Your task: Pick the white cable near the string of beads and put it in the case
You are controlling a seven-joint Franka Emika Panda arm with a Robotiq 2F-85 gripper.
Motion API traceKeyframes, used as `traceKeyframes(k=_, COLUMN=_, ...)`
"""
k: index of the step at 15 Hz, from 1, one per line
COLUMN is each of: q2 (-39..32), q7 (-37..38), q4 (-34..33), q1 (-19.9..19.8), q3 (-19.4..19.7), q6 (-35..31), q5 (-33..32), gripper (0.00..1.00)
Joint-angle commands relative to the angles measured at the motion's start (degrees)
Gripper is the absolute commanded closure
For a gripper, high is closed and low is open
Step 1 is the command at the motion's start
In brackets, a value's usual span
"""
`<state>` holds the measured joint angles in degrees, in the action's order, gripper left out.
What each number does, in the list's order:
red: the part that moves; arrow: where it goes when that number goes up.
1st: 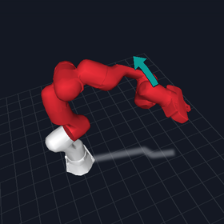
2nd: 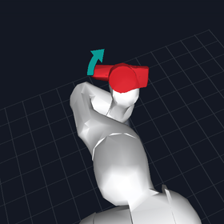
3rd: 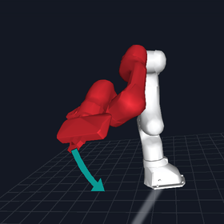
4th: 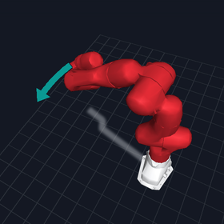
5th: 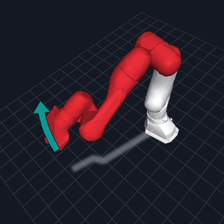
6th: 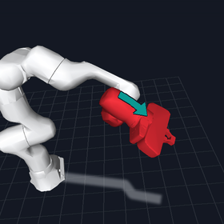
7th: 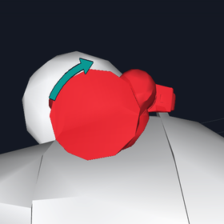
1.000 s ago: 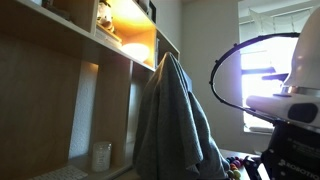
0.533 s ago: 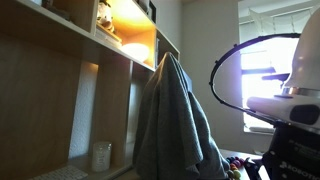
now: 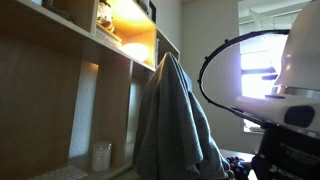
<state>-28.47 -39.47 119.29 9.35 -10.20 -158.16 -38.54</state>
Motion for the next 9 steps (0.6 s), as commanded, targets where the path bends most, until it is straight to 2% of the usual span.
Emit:
traceKeyframes(k=1, q2=-1.81, q7=-4.41, q4=-3.30, q1=-0.55, q3=-1.29, q6=2.26, q5=1.81, gripper=0.99)
traceKeyframes(k=3, q2=-2.69, q7=-6.78, q4=-4.21, q1=-0.91, q3=-1.77, q6=1.83, q5=2.62, gripper=0.99)
traceKeyframes(k=4, q2=-1.68, q7=-4.20, q4=-2.24, q1=0.23, q3=-0.25, q6=0.22, q5=1.81, gripper=0.99)
traceKeyframes(k=9, q2=-2.18, q7=-4.57, q4=-2.49, q1=0.29, q3=-0.19, q6=0.21, q5=1.99, gripper=0.97)
